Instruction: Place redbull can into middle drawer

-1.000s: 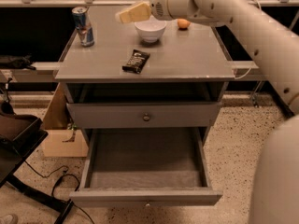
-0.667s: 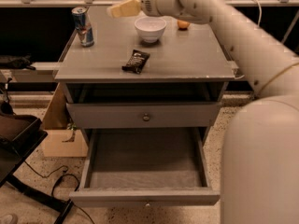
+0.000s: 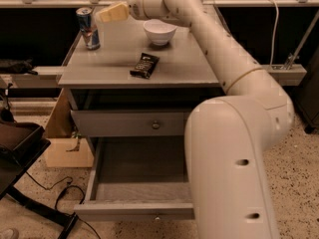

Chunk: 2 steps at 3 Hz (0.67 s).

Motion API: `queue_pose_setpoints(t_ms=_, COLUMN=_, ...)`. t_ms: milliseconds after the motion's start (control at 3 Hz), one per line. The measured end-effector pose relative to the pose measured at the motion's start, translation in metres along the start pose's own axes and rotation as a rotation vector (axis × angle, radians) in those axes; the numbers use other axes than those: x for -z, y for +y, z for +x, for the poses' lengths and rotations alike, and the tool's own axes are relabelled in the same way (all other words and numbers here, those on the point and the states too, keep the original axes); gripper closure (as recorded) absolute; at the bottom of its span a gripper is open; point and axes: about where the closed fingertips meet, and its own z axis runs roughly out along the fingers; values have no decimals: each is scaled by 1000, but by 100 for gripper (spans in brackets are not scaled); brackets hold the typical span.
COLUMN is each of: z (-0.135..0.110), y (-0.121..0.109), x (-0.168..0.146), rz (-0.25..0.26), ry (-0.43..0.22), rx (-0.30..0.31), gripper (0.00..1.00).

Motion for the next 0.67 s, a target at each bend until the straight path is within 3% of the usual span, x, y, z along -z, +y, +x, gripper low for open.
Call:
queue_pose_setpoints(t_ms=333, z=19, y=13, x=-36, rz=-41, ry=42, rx=-9, gripper=0)
queue_pose_setpoints(t_ms=667, z=36, y=16, x=-67, rz=-45, ry=17, rx=-95, gripper=0)
